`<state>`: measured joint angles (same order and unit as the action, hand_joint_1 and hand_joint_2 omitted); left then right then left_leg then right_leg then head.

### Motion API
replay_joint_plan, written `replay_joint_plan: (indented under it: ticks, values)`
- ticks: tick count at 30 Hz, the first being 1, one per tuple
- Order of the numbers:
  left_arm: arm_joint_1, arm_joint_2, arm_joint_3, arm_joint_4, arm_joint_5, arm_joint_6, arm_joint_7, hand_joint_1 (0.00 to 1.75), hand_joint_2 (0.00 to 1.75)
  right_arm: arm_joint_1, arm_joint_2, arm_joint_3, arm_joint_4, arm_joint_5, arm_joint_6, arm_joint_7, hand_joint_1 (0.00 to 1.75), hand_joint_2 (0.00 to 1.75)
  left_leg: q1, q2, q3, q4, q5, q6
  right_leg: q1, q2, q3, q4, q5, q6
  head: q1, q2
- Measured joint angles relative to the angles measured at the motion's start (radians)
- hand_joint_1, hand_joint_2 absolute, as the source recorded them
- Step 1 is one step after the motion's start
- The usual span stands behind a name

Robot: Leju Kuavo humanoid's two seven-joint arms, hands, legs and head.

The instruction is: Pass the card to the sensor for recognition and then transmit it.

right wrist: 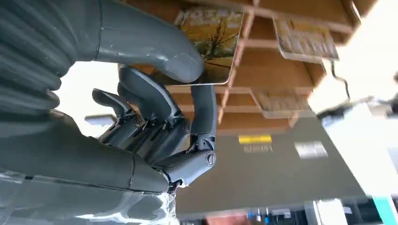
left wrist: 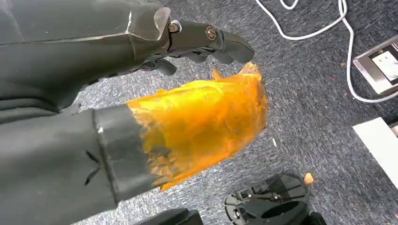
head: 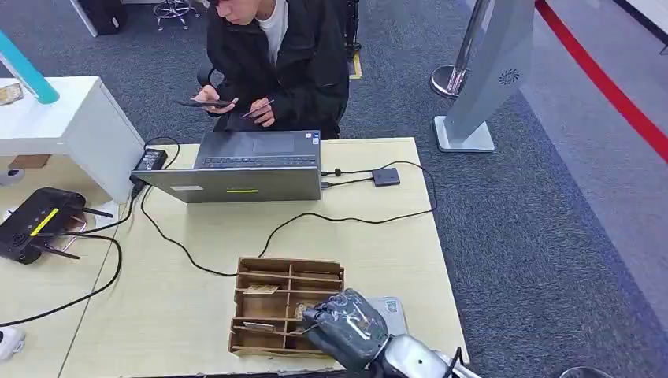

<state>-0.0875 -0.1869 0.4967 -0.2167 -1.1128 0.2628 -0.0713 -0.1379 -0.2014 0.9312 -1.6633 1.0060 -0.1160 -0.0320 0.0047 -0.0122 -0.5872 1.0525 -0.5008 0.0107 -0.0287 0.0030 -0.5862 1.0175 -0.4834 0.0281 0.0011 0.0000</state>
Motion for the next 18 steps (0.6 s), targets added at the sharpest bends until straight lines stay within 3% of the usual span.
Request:
replay_joint_plan:
  ticks: [10,18]
  values:
    - [0.002,0.0,-0.005,0.0,0.009,0.003,-0.004,0.0,0.0,0.033,0.0,-0.058,-0.113,0.042,-0.124,-0.019,1.75,1.75,0.0,0.0,0.0,0.0,0.0,0.0,0.0,0.0,0.0,0.0,0.0,0.0,0.0,0.0]
    - [0.004,0.0,-0.005,0.0,0.012,0.005,-0.005,0.0,0.0,0.066,0.0,-0.101,-0.18,0.053,-0.171,-0.023,1.75,1.75,0.0,0.0,0.0,0.0,0.0,0.0,0.0,0.0,0.0,0.0,0.0,0.0,0.0,0.0]
